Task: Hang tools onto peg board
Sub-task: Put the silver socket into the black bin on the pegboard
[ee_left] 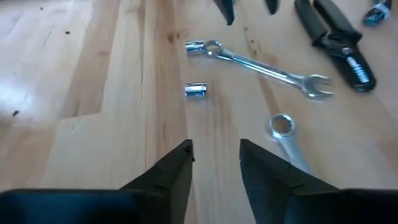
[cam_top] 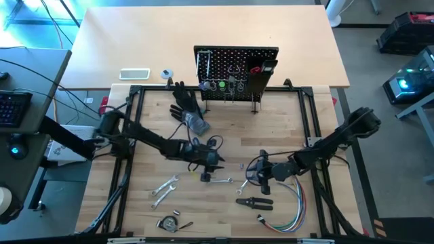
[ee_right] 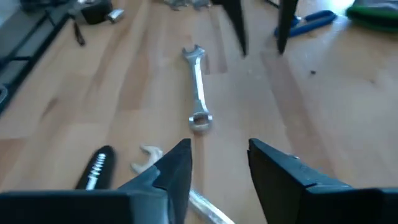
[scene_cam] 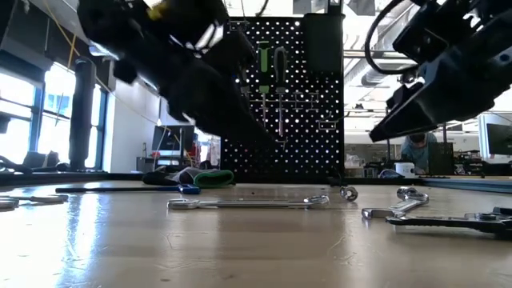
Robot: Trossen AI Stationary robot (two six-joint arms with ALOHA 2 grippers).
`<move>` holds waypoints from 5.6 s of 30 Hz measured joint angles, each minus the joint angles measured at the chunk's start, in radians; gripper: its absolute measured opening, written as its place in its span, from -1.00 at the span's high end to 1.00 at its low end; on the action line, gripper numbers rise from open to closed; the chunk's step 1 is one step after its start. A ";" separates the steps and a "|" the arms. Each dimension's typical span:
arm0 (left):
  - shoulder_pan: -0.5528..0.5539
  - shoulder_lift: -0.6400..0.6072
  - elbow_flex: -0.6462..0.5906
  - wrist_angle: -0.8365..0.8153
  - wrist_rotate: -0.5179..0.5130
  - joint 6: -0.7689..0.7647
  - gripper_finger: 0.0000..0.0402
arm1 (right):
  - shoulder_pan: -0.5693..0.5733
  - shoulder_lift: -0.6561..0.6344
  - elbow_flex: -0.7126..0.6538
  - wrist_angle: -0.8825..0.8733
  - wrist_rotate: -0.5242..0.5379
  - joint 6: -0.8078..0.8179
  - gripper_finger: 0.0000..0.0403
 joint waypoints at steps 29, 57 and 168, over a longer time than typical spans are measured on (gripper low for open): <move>0.086 0.367 0.305 0.113 0.078 -0.049 -0.07 | 0.002 0.006 -0.001 -0.104 0.068 0.126 -0.05; 0.087 0.427 0.348 0.118 0.148 -0.034 0.16 | 0.001 0.006 -0.001 -0.098 0.137 0.126 -0.05; 0.474 0.155 1.163 -0.401 -0.175 0.544 0.65 | -0.179 0.006 -0.001 0.131 0.321 -0.054 -0.05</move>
